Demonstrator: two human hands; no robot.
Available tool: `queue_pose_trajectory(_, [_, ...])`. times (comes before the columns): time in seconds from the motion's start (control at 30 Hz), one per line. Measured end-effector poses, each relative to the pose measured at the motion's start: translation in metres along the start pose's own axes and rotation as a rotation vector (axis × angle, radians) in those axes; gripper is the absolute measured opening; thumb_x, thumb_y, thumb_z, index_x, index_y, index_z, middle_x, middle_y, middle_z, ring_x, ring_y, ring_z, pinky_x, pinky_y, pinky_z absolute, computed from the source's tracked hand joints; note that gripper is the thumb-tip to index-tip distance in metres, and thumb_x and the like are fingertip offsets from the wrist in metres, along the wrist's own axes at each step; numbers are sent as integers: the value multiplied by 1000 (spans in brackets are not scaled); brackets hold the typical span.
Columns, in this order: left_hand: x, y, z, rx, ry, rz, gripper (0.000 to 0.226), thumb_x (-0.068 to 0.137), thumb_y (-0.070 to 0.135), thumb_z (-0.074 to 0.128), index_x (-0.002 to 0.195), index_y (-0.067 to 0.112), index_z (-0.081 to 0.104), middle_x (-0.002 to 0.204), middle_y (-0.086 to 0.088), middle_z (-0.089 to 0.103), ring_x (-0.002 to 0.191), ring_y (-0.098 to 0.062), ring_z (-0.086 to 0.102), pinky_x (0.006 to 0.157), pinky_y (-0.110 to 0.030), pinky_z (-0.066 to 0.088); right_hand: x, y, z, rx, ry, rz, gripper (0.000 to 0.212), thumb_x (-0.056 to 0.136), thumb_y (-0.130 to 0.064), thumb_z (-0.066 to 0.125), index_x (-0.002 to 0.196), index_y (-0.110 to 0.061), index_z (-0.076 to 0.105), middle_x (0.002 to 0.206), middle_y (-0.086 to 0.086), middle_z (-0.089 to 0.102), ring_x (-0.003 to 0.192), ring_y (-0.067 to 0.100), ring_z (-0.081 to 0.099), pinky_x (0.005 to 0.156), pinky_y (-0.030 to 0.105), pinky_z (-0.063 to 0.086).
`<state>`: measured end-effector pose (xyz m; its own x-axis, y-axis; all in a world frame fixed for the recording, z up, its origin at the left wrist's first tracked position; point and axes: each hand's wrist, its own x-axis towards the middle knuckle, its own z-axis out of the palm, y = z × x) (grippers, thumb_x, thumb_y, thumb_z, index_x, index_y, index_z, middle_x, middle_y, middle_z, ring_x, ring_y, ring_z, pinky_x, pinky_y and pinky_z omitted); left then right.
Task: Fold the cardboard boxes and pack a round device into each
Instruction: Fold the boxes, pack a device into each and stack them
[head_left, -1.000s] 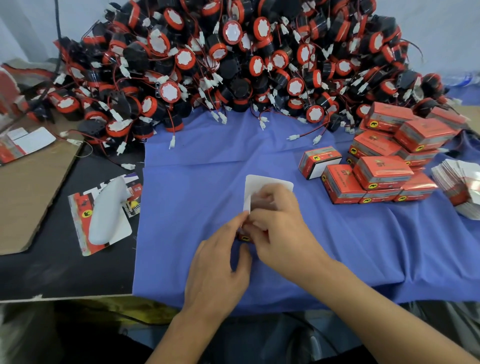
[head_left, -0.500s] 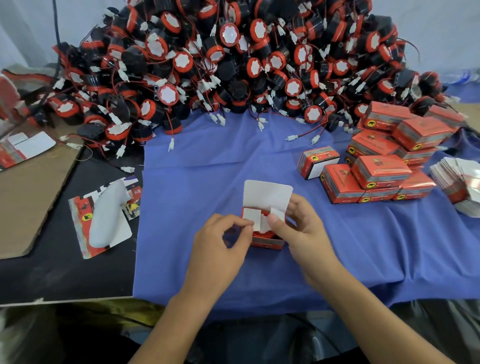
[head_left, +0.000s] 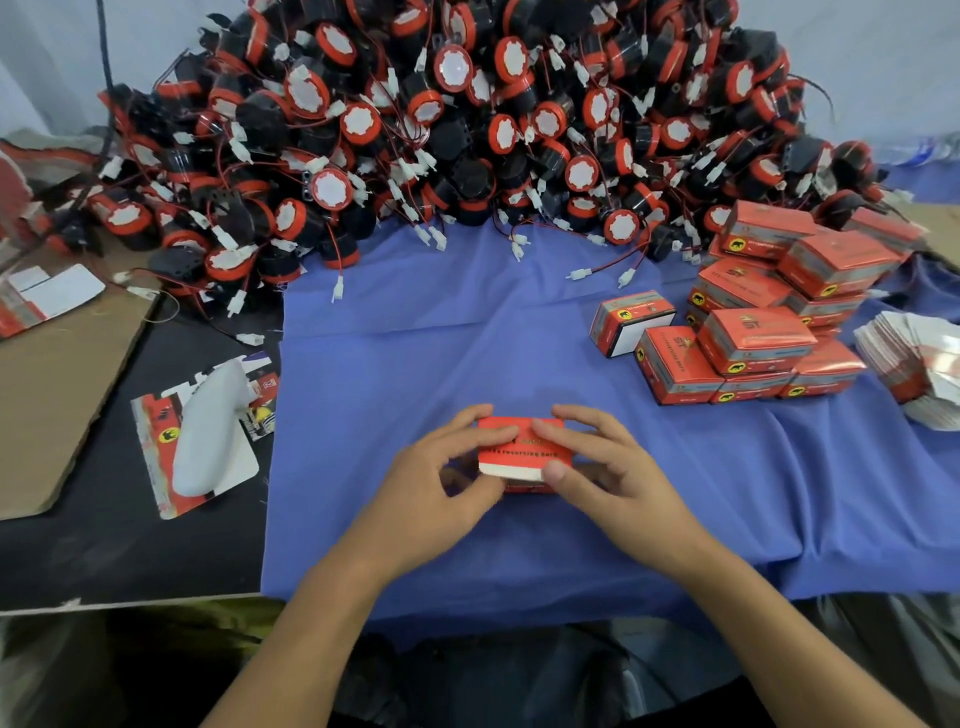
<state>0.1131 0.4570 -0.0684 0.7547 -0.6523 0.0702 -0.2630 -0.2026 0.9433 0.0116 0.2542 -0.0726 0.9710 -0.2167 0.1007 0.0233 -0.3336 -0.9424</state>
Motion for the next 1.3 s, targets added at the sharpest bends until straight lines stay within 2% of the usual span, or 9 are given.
queue_pose_trajectory(0.07, [-2,1,-6,3,-90,-7,52,86,20,76,131,44,66,153,31,39,123,2,59,92,-21,54,-1,4,1,-121,28,-64,45,90,-39,69,134,-28,67,149,-11,49,129,8,57,89,21,55])
queue_pose_trajectory(0.17, [-1,3,-9,123,-65,27,46,91,31,78,129,52,64,149,37,40,115,2,62,93,-16,50,-1,6,1,-233,44,-132,45,91,-42,67,135,-33,65,150,-13,51,136,3,51,92,17,53])
queue_pose_trajectory(0.27, [3,3,-10,335,-23,129,42,92,39,74,131,48,64,144,33,46,117,-1,53,102,-10,37,-1,8,-2,-375,56,-175,42,92,-44,64,134,-38,63,151,-16,49,138,2,47,105,16,43])
queue_pose_trajectory(0.4, [8,3,-12,518,5,253,38,96,47,61,132,36,68,139,15,59,119,-12,48,105,-6,27,2,6,2,-467,116,-289,39,98,-35,59,131,-18,70,149,-4,54,134,11,51,113,20,39])
queue_pose_trajectory(0.53, [8,4,-8,588,77,373,32,99,33,64,128,25,73,133,3,65,121,-18,51,106,-15,35,6,1,2,-505,167,-365,35,100,-32,57,127,-16,72,135,-5,65,134,8,53,112,26,44])
queue_pose_trajectory(0.67, [1,1,-5,692,81,438,37,103,34,58,134,18,69,140,-2,60,123,-22,52,102,-29,46,0,7,-1,-492,71,-369,37,101,-20,60,138,-24,64,146,-6,58,144,8,46,117,24,38])
queue_pose_trajectory(0.97, [-5,1,-2,882,106,525,43,107,30,45,141,11,62,142,-8,61,122,-26,58,106,-37,48,-6,2,-2,-511,-13,-282,44,103,-28,56,146,-26,56,156,-8,47,151,4,32,122,22,28])
queue_pose_trajectory(1.1, [-7,-1,7,972,99,554,41,107,19,50,145,5,57,146,-7,59,135,-26,55,111,-40,46,-7,-1,-1,-662,0,-316,44,104,-27,52,146,-19,56,156,-3,48,152,13,33,121,30,34])
queue_pose_trajectory(1.3, [-15,-2,12,1056,136,531,46,98,9,60,143,1,57,146,-11,59,137,-26,55,95,-42,59,-8,-5,-1,-786,24,-392,42,102,-19,62,144,-17,59,152,-3,53,147,17,42,108,41,52])
